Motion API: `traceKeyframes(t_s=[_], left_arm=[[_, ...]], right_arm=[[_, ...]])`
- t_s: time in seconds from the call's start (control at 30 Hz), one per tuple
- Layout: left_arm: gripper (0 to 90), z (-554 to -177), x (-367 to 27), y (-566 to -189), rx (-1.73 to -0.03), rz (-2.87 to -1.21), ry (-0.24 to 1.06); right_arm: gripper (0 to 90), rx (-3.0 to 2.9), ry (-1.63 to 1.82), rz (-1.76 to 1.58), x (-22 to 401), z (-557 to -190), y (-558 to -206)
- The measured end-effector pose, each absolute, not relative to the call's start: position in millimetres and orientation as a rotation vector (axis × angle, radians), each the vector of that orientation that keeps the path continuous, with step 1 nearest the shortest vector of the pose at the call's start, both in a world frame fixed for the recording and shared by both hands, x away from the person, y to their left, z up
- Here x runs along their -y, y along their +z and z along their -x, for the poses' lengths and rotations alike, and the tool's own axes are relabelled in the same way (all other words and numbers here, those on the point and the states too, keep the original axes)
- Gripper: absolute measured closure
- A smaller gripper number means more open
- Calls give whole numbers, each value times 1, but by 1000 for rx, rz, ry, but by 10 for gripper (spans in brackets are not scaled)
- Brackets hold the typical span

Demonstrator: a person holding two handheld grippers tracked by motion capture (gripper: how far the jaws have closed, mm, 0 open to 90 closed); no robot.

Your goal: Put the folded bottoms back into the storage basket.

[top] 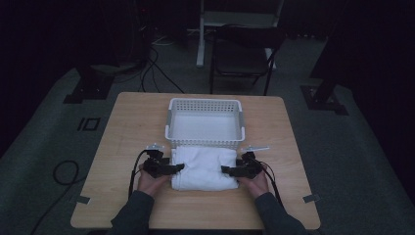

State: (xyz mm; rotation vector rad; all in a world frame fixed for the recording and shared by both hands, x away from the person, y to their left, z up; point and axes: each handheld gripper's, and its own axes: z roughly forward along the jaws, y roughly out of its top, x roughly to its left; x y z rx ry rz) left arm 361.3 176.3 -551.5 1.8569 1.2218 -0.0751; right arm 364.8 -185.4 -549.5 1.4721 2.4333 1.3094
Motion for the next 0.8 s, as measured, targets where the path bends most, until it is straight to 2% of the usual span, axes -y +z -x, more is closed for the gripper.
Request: traceKeyframes(t_s=[0.13, 0.17, 0.5, 0.67, 0.8], left_arm=[[200, -363, -176, -553, -1212, -1843, -110], [244, -364, -177, -555, -1200, -1829, -154], [404, -369, -179, -560, -1173, -1797, -253], [530, -365, -175, -554, -1128, -1836, -184], [575, -361, -172, -550, -1106, -1865, -129]], right_arm=[[271, -2452, 1381, -1489, 188, -367, -551], [289, -2457, 1398, -1496, 188, -367, -552], [425, -2482, 1467, -1570, 190, -374, -554], [555, -2467, 1448, -1539, 187, -370, -551], [610, -2471, 1423, -1492, 185, -368, -547]])
